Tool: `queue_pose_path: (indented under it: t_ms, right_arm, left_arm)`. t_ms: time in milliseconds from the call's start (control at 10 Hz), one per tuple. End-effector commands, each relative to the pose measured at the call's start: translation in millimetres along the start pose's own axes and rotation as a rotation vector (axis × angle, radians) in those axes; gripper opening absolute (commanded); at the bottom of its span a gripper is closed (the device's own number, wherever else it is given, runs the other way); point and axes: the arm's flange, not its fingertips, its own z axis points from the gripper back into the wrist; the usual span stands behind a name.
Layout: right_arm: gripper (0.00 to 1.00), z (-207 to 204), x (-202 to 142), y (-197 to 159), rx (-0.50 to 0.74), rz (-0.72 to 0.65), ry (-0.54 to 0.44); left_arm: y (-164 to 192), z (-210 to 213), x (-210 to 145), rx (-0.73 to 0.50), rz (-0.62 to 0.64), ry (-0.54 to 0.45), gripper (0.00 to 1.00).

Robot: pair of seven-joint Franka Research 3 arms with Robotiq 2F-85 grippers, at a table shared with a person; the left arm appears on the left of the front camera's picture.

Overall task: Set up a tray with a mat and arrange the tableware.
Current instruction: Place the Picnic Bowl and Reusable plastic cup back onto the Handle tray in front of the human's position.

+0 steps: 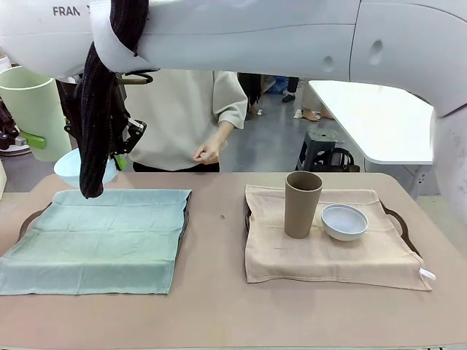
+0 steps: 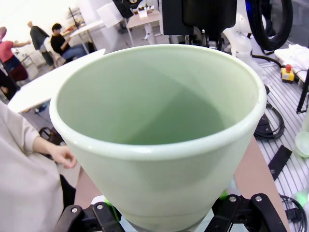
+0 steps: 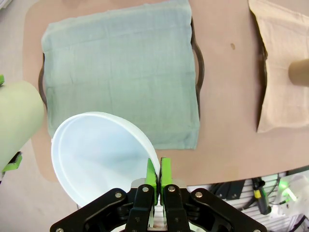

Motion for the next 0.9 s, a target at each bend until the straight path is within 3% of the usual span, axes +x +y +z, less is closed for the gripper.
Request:
queue_pose_path:
  t_ms: [0,100,200,500,800]
  right_arm:
    - [0.00,2,-1,0,0.001,0.007,-0.001]
    - [0.00,2,-1,0,0.001,0.007,-0.001]
    - [0.04,0,0,0,0.000,0.000,0.000]
    - [0.04,-66,27,-19,0.087,-0.026,-0.053]
    - [0.04,-133,41,-36,0.084,-0.077,0.006]
  left_arm:
    - [0,1,1,0.000,-0.006,0.002,0.00]
    - [0,1,1,0.000,-0.006,0.002,0.00]
    - [0,0,0,0.000,0.000,0.000,0.82]
    - [22,-12,-61,-0.064,0.036,-0.139,0.82]
    - [28,-22,-117,-0.040,0.065,-0.233,0.82]
